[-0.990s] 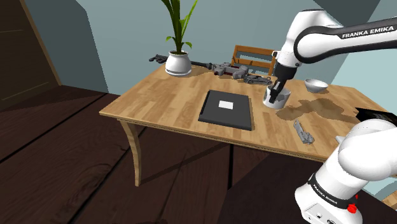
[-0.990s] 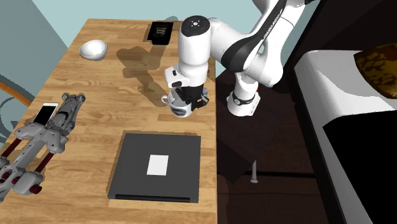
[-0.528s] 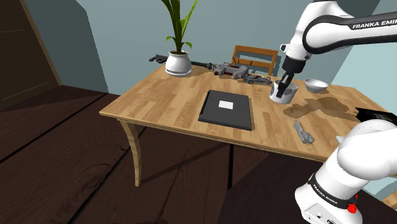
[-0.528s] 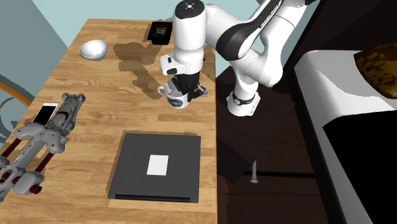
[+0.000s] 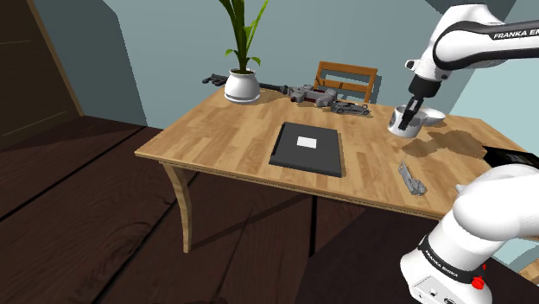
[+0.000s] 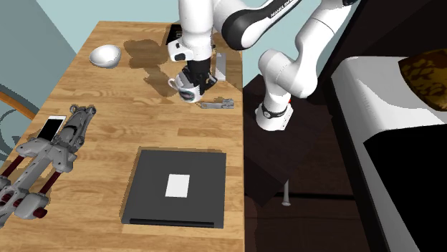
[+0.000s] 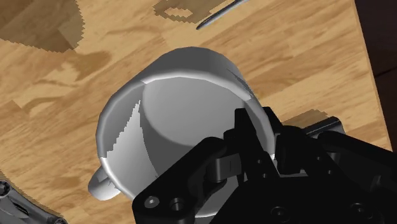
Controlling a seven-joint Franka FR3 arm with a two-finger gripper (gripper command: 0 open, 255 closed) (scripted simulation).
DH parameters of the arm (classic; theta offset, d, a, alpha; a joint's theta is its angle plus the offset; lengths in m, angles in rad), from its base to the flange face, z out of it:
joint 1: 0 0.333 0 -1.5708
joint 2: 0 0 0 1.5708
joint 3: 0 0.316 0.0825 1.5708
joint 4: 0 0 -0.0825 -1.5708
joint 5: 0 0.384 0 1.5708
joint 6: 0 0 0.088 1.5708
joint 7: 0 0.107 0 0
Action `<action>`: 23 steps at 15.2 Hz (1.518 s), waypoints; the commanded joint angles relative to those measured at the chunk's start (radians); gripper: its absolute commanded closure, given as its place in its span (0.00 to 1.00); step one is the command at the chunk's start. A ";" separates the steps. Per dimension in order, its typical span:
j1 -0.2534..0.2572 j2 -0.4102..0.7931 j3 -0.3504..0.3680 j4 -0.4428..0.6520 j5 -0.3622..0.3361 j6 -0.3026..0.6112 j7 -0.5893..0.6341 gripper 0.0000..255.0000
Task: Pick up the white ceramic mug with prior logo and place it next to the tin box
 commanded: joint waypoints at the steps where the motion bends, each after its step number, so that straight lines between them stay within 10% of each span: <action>1: -0.021 0.014 -0.051 0.016 -0.030 0.006 -0.056 1.00; 13: -0.058 0.176 -0.351 0.215 -0.116 0.038 -0.367 1.00; 23: 0.067 0.438 -0.696 0.487 -0.012 0.078 -0.679 1.00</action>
